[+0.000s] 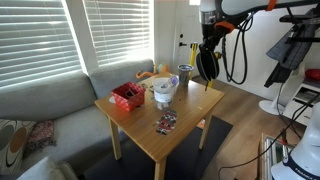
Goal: Remove the black purse from the red box and put it on the table to the right
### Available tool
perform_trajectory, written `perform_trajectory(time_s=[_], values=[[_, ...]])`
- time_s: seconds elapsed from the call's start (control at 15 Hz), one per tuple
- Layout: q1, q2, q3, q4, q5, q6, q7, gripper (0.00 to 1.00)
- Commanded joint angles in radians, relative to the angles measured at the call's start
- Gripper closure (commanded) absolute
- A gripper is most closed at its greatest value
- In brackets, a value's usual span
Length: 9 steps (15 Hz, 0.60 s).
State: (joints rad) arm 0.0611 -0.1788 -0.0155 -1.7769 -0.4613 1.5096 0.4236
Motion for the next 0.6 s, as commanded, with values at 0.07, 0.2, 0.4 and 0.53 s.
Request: perform_trajectory(time_s=[0.07, 0.2, 0.4, 0.53], values=[[-0.036, -0.010, 0.027, 0.003, 0.005, -0.050, -0.066, 0.90], [-0.040, -0.007, 0.029, 0.003, 0.005, -0.048, -0.063, 0.97], [-0.038, 0.061, 0.024, 0.027, 0.030, -0.061, -0.139, 0.97], [-0.037, 0.110, 0.023, 0.040, 0.020, -0.079, -0.189, 0.97]])
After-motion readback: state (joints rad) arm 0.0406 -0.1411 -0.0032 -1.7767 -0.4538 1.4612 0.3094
